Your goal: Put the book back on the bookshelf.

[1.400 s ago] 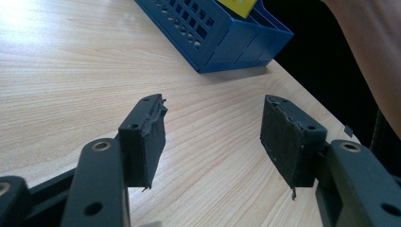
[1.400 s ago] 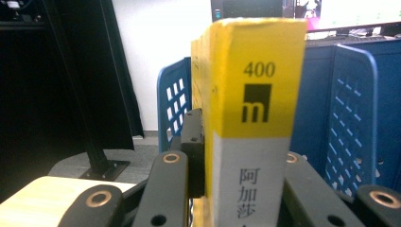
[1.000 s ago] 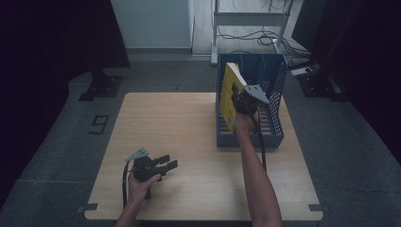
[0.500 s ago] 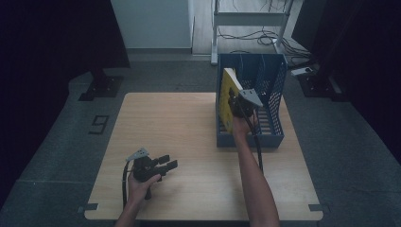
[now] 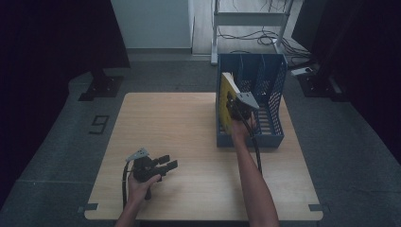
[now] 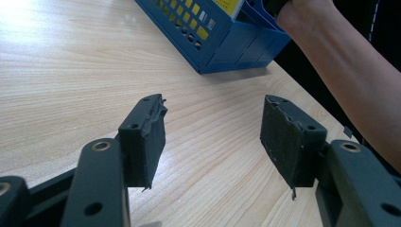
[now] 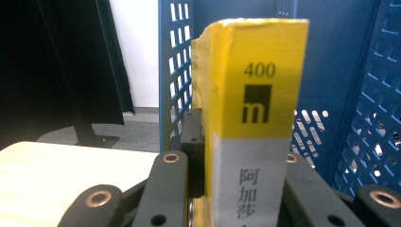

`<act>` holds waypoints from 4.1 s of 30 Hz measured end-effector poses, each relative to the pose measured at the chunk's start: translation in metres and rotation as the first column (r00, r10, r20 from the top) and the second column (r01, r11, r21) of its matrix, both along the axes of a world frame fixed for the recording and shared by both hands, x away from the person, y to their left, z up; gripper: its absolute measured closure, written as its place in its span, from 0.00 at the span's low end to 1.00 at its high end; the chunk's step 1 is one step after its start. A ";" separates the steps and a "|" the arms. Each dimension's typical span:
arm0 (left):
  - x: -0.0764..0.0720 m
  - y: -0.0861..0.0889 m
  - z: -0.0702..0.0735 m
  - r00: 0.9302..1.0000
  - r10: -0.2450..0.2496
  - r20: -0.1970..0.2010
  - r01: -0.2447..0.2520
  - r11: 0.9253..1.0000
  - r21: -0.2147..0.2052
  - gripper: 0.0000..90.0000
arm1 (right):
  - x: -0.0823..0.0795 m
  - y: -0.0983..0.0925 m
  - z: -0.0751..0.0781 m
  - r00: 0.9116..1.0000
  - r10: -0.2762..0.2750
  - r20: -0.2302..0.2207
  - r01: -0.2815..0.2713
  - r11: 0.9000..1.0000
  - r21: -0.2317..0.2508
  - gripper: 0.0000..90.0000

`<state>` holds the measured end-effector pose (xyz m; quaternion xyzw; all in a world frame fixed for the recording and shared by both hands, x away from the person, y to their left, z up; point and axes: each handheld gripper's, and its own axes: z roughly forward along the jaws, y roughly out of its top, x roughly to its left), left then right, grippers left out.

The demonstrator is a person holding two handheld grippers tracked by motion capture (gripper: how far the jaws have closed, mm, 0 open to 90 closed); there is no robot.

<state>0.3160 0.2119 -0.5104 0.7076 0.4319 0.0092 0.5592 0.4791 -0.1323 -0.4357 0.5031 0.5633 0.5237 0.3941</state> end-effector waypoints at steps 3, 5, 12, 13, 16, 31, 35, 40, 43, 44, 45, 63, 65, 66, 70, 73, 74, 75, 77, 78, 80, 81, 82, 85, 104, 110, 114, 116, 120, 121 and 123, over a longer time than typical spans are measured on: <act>0.000 0.000 0.000 1.000 -0.001 0.000 0.001 1.000 0.000 0.45 | -0.001 -0.001 -0.002 1.000 0.001 -0.003 -0.001 1.000 -0.002 0.83; 0.000 0.000 0.000 1.000 0.000 0.000 0.000 1.000 -0.001 0.45 | -0.002 -0.003 -0.002 1.000 0.004 -0.004 -0.004 1.000 -0.002 0.83; -0.001 0.000 0.001 1.000 0.001 0.003 -0.001 1.000 -0.001 0.45 | -0.010 -0.003 -0.003 0.999 0.030 -0.023 -0.030 0.999 -0.027 0.82; -0.001 0.000 0.001 1.000 0.000 0.002 0.000 1.000 0.000 0.45 | -0.012 -0.004 -0.003 0.999 0.041 -0.029 -0.042 0.999 -0.034 0.82; -0.001 -0.001 0.001 1.000 -0.002 0.003 0.002 1.000 0.001 0.45 | -0.015 -0.006 -0.002 0.997 0.058 -0.055 -0.060 0.997 -0.042 0.80; -0.002 -0.002 0.001 1.000 -0.007 0.005 0.007 1.000 0.003 0.45 | -0.013 -0.010 0.014 0.985 0.135 -0.111 -0.140 0.989 -0.040 0.73; -0.002 -0.002 0.002 1.000 -0.005 0.004 0.005 1.000 0.001 0.45 | -0.008 -0.010 0.020 0.982 0.141 -0.124 -0.146 0.989 -0.030 0.72; -0.002 -0.001 0.002 1.000 -0.004 0.004 0.004 1.000 0.002 0.45 | -0.004 -0.010 0.023 0.977 0.140 -0.161 -0.145 0.989 -0.020 0.75; -0.002 -0.001 0.002 1.000 -0.003 0.004 0.003 1.000 0.002 0.45 | -0.004 -0.010 0.023 0.976 0.140 -0.166 -0.145 0.989 -0.021 0.77; -0.002 -0.002 0.002 1.000 -0.004 0.003 0.004 1.000 0.001 0.45 | -0.004 -0.010 0.023 0.976 0.137 -0.167 -0.143 0.989 -0.023 0.78; -0.002 -0.002 0.002 1.000 -0.005 0.003 0.005 1.000 0.003 0.45 | -0.004 -0.009 0.023 0.977 0.134 -0.168 -0.140 0.990 -0.026 0.78; -0.002 -0.004 0.001 1.000 -0.011 0.004 0.011 1.000 0.008 0.45 | -0.005 -0.005 0.023 0.980 0.093 -0.174 -0.110 0.990 -0.091 0.81; -0.002 -0.004 0.001 1.000 -0.012 0.004 0.012 1.000 0.008 0.45 | -0.005 -0.004 0.024 0.980 0.088 -0.179 -0.107 0.989 -0.101 0.81; -0.002 -0.004 0.001 1.000 -0.012 0.004 0.012 1.000 0.007 0.45 | -0.004 -0.004 0.023 0.979 0.085 -0.183 -0.105 0.989 -0.104 0.80; -0.002 -0.004 0.001 1.000 -0.012 0.004 0.012 1.000 0.008 0.45 | -0.003 -0.005 0.018 0.976 0.078 -0.204 -0.102 0.989 -0.110 0.81; -0.002 -0.004 0.001 1.000 -0.011 0.001 0.011 1.000 0.008 0.45 | -0.003 -0.004 0.018 0.977 0.078 -0.200 -0.102 0.988 -0.114 0.82; -0.002 -0.004 0.001 1.000 -0.011 0.002 0.011 1.000 0.009 0.45 | -0.003 -0.003 0.019 0.976 0.079 -0.203 -0.104 0.988 -0.116 0.82; -0.002 -0.004 0.001 1.000 -0.011 0.001 0.011 1.000 0.008 0.45 | -0.003 -0.003 0.019 0.975 0.079 -0.207 -0.105 0.988 -0.117 0.82; -0.002 -0.004 0.001 1.000 -0.012 0.002 0.012 1.000 0.007 0.45 | -0.003 -0.004 0.020 0.975 0.077 -0.209 -0.103 0.988 -0.116 0.82; -0.002 -0.004 0.001 1.000 -0.011 0.002 0.011 1.000 0.007 0.45 | -0.003 -0.004 0.020 0.975 0.077 -0.210 -0.102 0.988 -0.114 0.82; -0.002 -0.004 0.001 1.000 -0.009 0.002 0.009 1.000 0.008 0.45 | -0.002 -0.005 0.020 0.975 0.076 -0.210 -0.101 0.989 -0.109 0.82; -0.002 -0.004 0.001 1.000 -0.008 0.003 0.008 1.000 0.007 0.45 | -0.002 -0.005 0.020 0.975 0.074 -0.210 -0.098 0.989 -0.108 0.82; -0.001 -0.004 0.001 1.000 -0.007 0.003 0.007 1.000 0.006 0.45 | -0.002 -0.005 0.020 0.976 0.071 -0.208 -0.095 0.990 -0.108 0.83; -0.001 -0.003 0.000 1.000 -0.006 0.002 0.006 1.000 0.007 0.45 | -0.001 -0.005 0.021 0.978 0.064 -0.198 -0.085 0.991 -0.099 0.83; 0.000 0.001 0.000 1.000 0.004 0.000 -0.004 1.000 -0.007 0.45 | 0.022 0.010 0.031 0.991 0.005 -0.133 -0.017 0.996 -0.088 0.83; 0.000 0.001 -0.001 1.000 0.001 -0.004 -0.001 1.000 -0.004 0.45 | 0.035 0.014 0.027 0.989 -0.016 -0.144 0.003 0.996 -0.090 0.83; 0.000 0.000 -0.001 1.000 -0.001 -0.004 0.001 1.000 -0.003 0.45 | 0.042 0.016 0.027 0.990 -0.020 -0.140 0.007 0.996 -0.092 0.83; 0.000 0.000 -0.002 1.000 -0.001 -0.005 0.001 1.000 -0.003 0.45 | 0.044 0.015 0.026 0.990 -0.028 -0.141 0.015 0.996 -0.087 0.82; 0.000 0.000 -0.002 1.000 -0.002 -0.008 0.002 1.000 -0.002 0.45 | 0.046 0.013 0.024 0.990 -0.026 -0.139 0.015 0.997 -0.079 0.82; 0.000 -0.001 -0.003 1.000 -0.002 -0.008 0.002 1.000 -0.003 0.45 | 0.046 0.013 0.024 0.990 -0.024 -0.138 0.013 0.997 -0.080 0.82; 0.000 -0.001 -0.002 1.000 -0.002 -0.006 0.002 1.000 -0.004 0.45 | 0.047 0.014 0.023 0.990 -0.020 -0.137 0.009 0.997 -0.075 0.82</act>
